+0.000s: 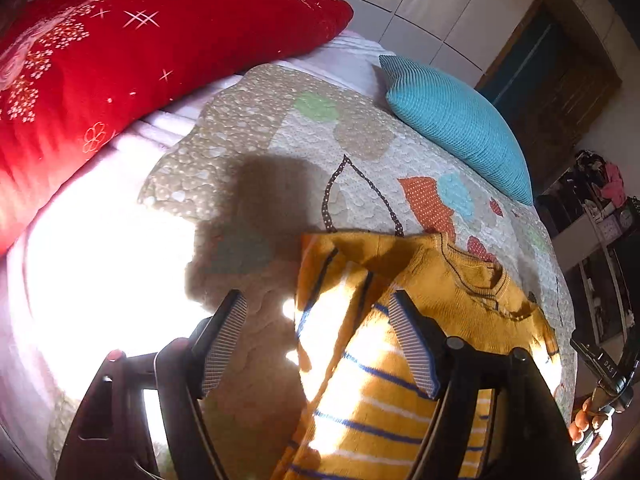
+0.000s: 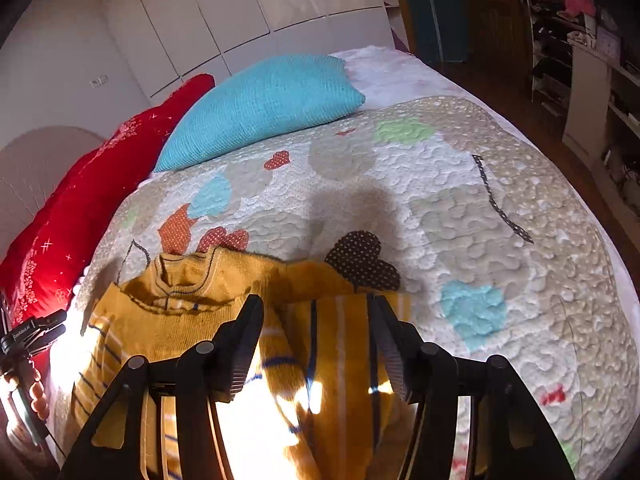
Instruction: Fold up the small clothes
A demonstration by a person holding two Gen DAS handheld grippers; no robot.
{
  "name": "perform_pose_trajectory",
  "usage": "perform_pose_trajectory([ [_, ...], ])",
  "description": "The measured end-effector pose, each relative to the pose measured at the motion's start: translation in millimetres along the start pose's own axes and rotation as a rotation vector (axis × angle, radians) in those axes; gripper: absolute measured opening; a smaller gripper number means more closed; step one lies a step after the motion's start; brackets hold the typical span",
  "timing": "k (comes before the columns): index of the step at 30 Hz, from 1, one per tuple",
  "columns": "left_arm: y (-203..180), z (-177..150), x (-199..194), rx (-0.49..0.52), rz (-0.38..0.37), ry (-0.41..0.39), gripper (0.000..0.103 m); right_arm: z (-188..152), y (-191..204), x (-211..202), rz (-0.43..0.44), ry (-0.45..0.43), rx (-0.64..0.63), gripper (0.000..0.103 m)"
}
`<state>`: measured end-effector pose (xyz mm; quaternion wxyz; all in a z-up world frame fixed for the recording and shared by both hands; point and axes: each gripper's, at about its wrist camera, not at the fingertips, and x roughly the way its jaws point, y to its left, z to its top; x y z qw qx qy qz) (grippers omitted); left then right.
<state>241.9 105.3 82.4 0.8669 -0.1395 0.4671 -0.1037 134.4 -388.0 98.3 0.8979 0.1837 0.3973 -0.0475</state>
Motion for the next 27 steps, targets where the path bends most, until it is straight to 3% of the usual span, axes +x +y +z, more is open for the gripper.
perform_pose_trajectory([
  [6,18,-63,-29,0.026,0.002,0.035,0.079,-55,-11,-51,0.064,0.023,0.002,0.061],
  [11,20,-101,-8,-0.003,-0.033,0.106,0.079,-83,10,-55,0.126,0.05,-0.008,0.062],
  [13,18,-105,1,0.005,0.0,0.088,0.079,-85,34,-49,0.163,0.071,-0.04,0.062],
  [14,16,-103,1,0.032,0.02,0.071,0.069,-86,47,-45,0.179,0.082,-0.061,0.062],
  [15,18,-102,-1,0.036,0.039,0.047,0.041,-86,62,-41,0.191,0.091,-0.083,0.062],
  [16,24,-100,-2,-0.001,0.027,0.04,0.031,-87,78,-35,0.206,0.101,-0.108,0.062],
  [17,33,-100,-4,-0.051,-0.008,0.044,0.029,-87,96,-29,0.224,0.114,-0.136,0.062],
  [20,41,-110,-22,-0.084,-0.044,0.008,0.031,-90,154,-4,0.255,0.153,-0.227,0.062],
  [24,47,-137,-58,-0.08,-0.05,-0.025,0.051,-99,237,40,0.291,0.218,-0.324,0.062],
  [27,56,-159,-88,-0.083,-0.048,-0.068,0.058,-111,296,73,0.288,0.254,-0.384,0.067],
])
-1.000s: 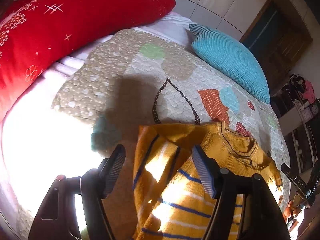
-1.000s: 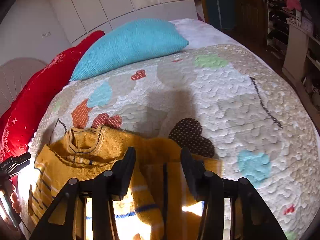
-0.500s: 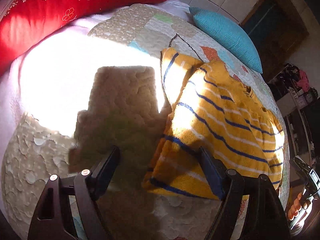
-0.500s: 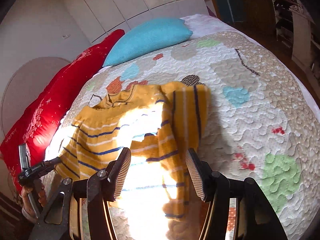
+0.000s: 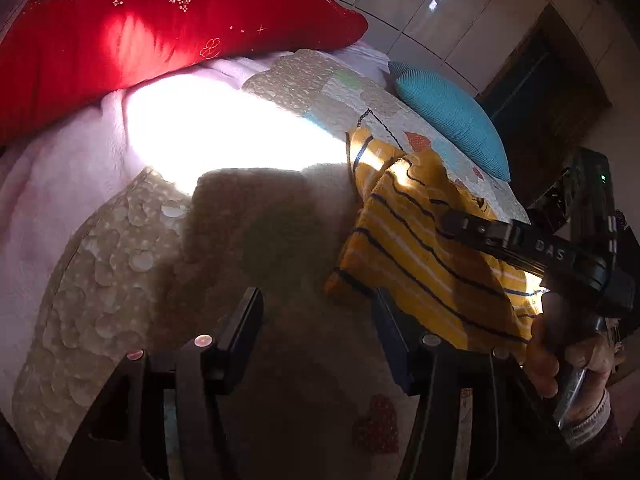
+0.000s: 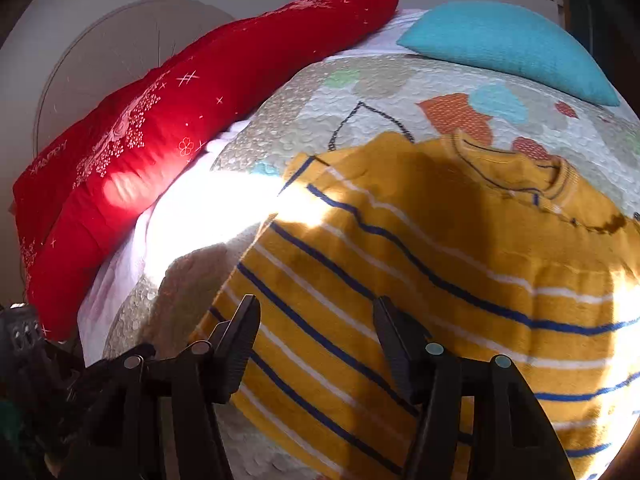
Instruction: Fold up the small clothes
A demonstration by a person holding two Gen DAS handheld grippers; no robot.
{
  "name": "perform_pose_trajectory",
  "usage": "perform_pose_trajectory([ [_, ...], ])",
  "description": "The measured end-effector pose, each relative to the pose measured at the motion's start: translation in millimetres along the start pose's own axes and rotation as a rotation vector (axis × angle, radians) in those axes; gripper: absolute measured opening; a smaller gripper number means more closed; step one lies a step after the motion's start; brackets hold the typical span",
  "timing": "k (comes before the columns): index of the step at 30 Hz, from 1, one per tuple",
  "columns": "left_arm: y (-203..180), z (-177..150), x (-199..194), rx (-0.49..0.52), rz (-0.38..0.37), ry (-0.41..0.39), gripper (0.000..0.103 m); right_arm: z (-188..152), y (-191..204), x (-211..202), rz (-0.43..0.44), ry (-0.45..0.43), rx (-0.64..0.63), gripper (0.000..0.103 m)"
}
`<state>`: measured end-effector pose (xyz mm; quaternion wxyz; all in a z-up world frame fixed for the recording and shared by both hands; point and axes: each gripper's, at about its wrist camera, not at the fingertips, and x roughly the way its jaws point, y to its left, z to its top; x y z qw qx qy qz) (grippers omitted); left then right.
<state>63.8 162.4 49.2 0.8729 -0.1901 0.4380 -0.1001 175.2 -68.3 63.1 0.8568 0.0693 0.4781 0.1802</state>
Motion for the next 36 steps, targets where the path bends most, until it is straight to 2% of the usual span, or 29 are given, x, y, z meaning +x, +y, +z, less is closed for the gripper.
perform_pose_trajectory([
  [3,9,-14,-23,0.013,0.017,-0.036,0.059,14,39,46,-0.091,0.051,-0.058,0.072],
  [5,15,-21,-33,0.013,0.034,-0.056,0.059,18,56,71,-0.198,0.083,-0.092,0.08],
  [6,19,-23,-37,0.012,0.04,-0.063,0.059,18,64,82,-0.277,0.087,-0.119,0.08],
  [7,21,-25,-40,0.014,0.043,-0.071,0.059,17,69,90,-0.355,0.091,-0.144,0.076],
  [9,24,-28,-44,0.021,0.06,-0.085,0.059,13,74,96,-0.466,0.061,-0.171,0.052],
  [10,24,-29,-45,0.025,0.069,-0.087,0.059,11,78,97,-0.505,0.045,-0.195,0.034],
  [11,23,-29,-46,0.029,0.071,-0.085,0.059,10,80,95,-0.52,0.036,-0.212,0.024],
  [14,14,-29,-51,0.037,0.068,-0.09,0.059,19,62,65,-0.416,-0.006,-0.144,0.015],
  [19,-19,-23,-54,0.101,0.048,-0.105,0.059,26,-15,-42,-0.254,-0.178,0.084,0.014],
  [23,-55,-22,-44,0.151,0.001,-0.075,0.059,-2,-115,-129,-0.251,-0.297,0.264,0.014],
  [25,-74,-23,-34,0.184,-0.015,-0.057,0.059,-27,-167,-156,-0.268,-0.317,0.356,0.014],
  [27,-95,-26,-24,0.22,-0.024,-0.041,0.059,-55,-213,-164,-0.289,-0.289,0.425,0.014],
  [28,-104,-28,-18,0.233,-0.031,-0.031,0.059,-70,-233,-162,-0.278,-0.264,0.47,0.016],
  [30,-122,-30,-6,0.249,-0.055,0.003,0.059,-99,-267,-159,-0.203,-0.237,0.562,0.021],
  [32,-137,-32,3,0.263,-0.072,0.038,0.059,-120,-284,-168,-0.142,-0.27,0.602,0.041],
  [33,-144,-33,6,0.277,-0.075,0.047,0.059,-127,-288,-178,-0.149,-0.288,0.609,0.045],
  [36,-162,-37,11,0.322,-0.06,0.046,0.061,-135,-287,-211,-0.188,-0.354,0.608,0.046],
])
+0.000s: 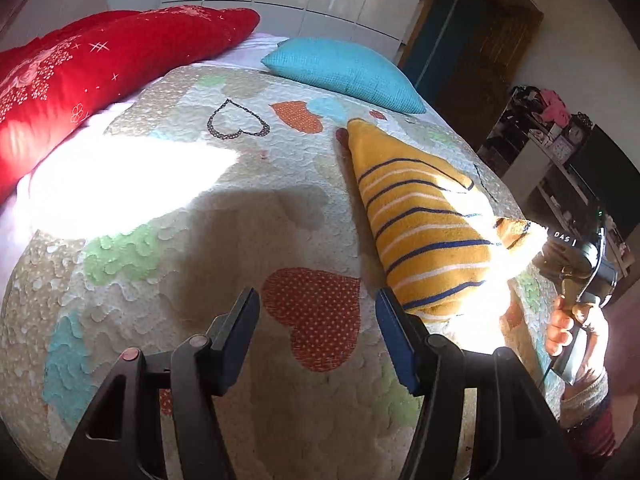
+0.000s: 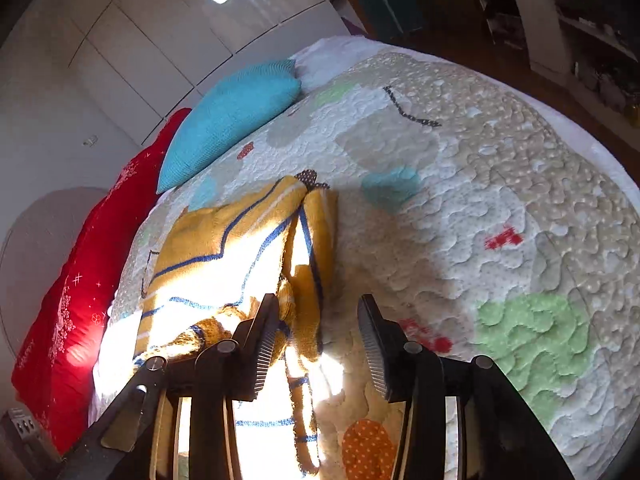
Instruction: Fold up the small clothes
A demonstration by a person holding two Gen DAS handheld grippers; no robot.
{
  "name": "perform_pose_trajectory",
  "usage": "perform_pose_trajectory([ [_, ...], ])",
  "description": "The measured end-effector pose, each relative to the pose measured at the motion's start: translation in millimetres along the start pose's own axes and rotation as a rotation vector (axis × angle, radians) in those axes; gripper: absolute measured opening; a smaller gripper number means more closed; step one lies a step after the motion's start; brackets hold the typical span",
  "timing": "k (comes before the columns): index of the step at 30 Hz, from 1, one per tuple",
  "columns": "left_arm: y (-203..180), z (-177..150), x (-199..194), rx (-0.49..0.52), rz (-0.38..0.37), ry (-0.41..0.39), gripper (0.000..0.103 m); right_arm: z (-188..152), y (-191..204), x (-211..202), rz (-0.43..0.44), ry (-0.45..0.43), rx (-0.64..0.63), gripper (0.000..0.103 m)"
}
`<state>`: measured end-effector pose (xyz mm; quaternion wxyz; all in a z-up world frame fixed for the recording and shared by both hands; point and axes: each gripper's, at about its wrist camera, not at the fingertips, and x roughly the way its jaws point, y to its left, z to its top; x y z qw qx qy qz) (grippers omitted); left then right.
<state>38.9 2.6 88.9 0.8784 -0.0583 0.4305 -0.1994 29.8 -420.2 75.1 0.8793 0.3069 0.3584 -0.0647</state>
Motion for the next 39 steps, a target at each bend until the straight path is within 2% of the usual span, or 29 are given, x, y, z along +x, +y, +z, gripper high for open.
perform_pose_trajectory([
  [4,-11,3,11,-0.005,0.001,0.011,0.064,7,30,-27,0.093,-0.056,-0.094,0.04],
  [7,-22,7,21,-0.01,-0.017,0.02,0.064,-1,58,-17,0.208,0.003,-0.16,0.029],
  [10,-27,18,34,-0.025,-0.032,0.024,0.064,-20,56,11,0.145,0.083,-0.152,0.025],
  [13,-23,34,48,-0.027,-0.042,0.019,0.078,-47,22,36,0.053,0.178,-0.111,0.024],
  [15,-20,45,60,-0.027,-0.075,0.021,0.084,-52,16,31,0.049,0.171,-0.135,0.024],
  [16,-19,50,68,-0.023,-0.097,0.024,0.086,-49,16,24,0.062,0.154,-0.14,0.029],
  [18,-17,59,87,-0.016,-0.149,0.038,0.092,-34,13,11,0.082,0.092,-0.117,0.052],
  [19,-17,63,98,-0.021,-0.179,0.049,0.093,-25,11,9,0.079,0.055,-0.102,0.075],
  [20,-20,67,111,-0.02,-0.217,0.072,0.096,-16,8,10,0.076,0.026,-0.086,0.085],
  [22,-26,72,137,-0.008,-0.276,0.127,0.098,0,2,28,0.089,0.035,-0.051,0.085],
  [25,-35,74,173,-0.062,-0.396,0.217,0.099,13,-8,75,0.135,0.133,0.014,0.085],
  [27,-42,76,182,-0.071,-0.399,0.244,0.097,14,-6,90,0.184,0.119,0.031,0.077],
  [28,-46,79,179,-0.062,-0.409,0.239,0.087,15,-2,95,0.229,0.131,0.047,0.043],
  [29,-49,83,176,-0.059,-0.422,0.246,0.061,17,3,102,0.312,0.173,0.091,0.035],
  [30,-50,88,169,-0.049,-0.394,0.236,0.056,20,10,102,0.319,0.171,0.106,0.035],
  [32,-52,102,151,-0.017,-0.389,0.196,0.045,28,34,90,0.332,0.141,0.041,0.031],
  [34,-52,117,133,-0.004,-0.392,0.166,0.044,35,49,73,0.394,0.098,0.021,0.03],
  [37,-54,129,116,0.034,-0.315,0.118,0.049,41,56,57,0.406,0.031,0.0,0.029],
  [39,-55,123,119,0.059,-0.171,0.1,0.076,37,50,66,0.325,0.048,0.006,0.031],
])
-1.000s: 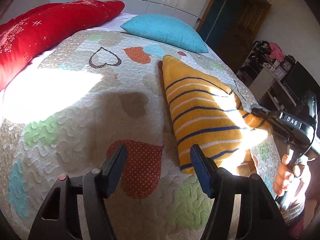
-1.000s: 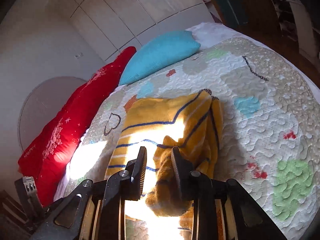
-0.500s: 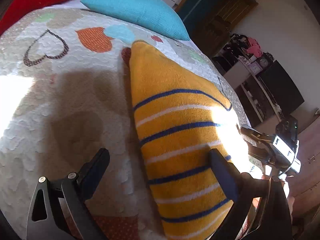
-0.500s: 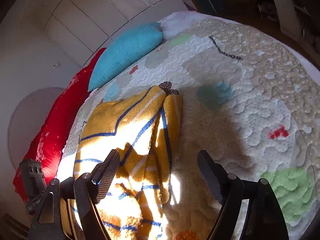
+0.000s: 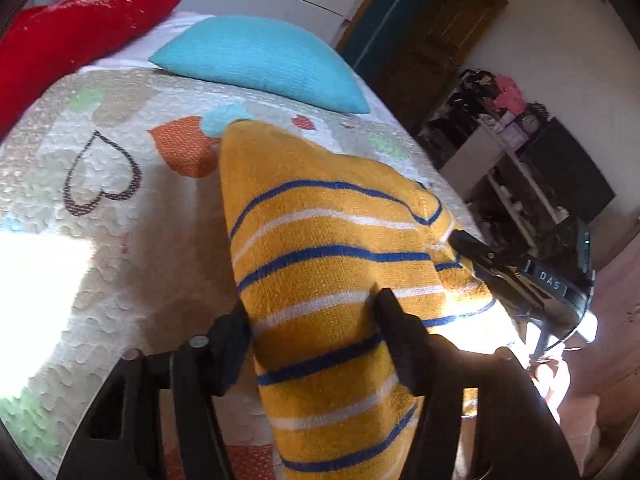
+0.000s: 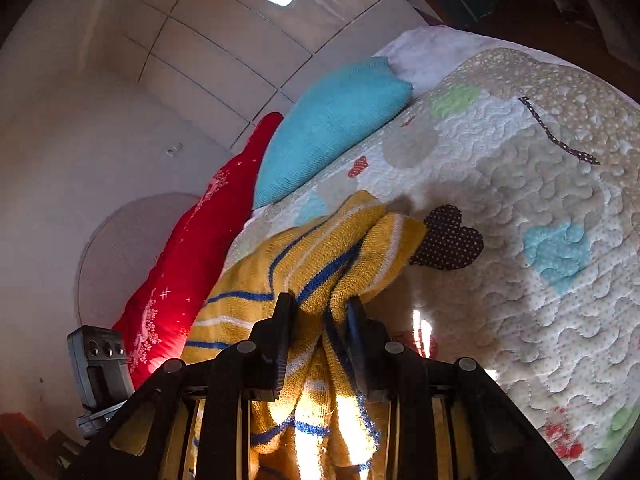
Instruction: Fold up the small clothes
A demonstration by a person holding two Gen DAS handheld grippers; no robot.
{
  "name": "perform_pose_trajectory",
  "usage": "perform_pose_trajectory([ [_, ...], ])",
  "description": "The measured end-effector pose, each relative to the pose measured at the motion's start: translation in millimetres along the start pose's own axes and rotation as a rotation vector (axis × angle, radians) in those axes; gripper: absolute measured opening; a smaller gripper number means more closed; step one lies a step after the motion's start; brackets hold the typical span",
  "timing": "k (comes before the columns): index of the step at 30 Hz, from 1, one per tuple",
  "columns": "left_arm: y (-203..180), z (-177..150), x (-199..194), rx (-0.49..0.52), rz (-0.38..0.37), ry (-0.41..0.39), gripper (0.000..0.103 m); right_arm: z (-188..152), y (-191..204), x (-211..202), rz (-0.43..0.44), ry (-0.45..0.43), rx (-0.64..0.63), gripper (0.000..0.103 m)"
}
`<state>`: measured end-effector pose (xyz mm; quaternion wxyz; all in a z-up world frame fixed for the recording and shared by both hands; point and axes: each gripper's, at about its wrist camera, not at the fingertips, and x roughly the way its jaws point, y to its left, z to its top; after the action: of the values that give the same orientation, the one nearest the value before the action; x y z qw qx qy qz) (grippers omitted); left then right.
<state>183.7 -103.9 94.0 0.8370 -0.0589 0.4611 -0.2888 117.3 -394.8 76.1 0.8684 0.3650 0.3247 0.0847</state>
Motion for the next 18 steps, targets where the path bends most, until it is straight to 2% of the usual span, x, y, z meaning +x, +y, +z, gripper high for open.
perform_pose_trajectory([
  [2,2,-13,14,0.047,0.163,0.024,0.079,-6,-12,11,-0.196,0.04,-0.023,0.031],
  [3,5,-21,21,0.068,0.214,0.06,0.079,-9,-19,8,-0.247,0.052,-0.031,0.031],
  [5,12,-39,21,0.063,0.208,0.084,0.079,-15,-18,-10,-0.245,0.026,-0.046,0.031],
  [8,16,-59,3,0.047,0.203,0.056,0.079,-23,13,-34,-0.228,-0.021,-0.141,0.031],
  [10,14,-74,-15,0.063,0.229,0.004,0.079,-32,39,-40,-0.193,-0.023,-0.214,0.031],
  [12,11,-86,-37,0.076,0.262,-0.061,0.079,-41,57,-30,-0.153,0.019,-0.269,0.031],
  [14,3,-98,-63,0.09,0.334,-0.147,0.081,-53,62,-11,-0.171,0.06,-0.295,0.031],
  [16,-6,-111,-93,0.126,0.416,-0.263,0.087,-66,49,7,-0.211,0.105,-0.261,0.031],
  [18,-14,-125,-126,0.155,0.492,-0.404,0.103,-85,28,12,-0.271,0.14,-0.211,0.029],
])
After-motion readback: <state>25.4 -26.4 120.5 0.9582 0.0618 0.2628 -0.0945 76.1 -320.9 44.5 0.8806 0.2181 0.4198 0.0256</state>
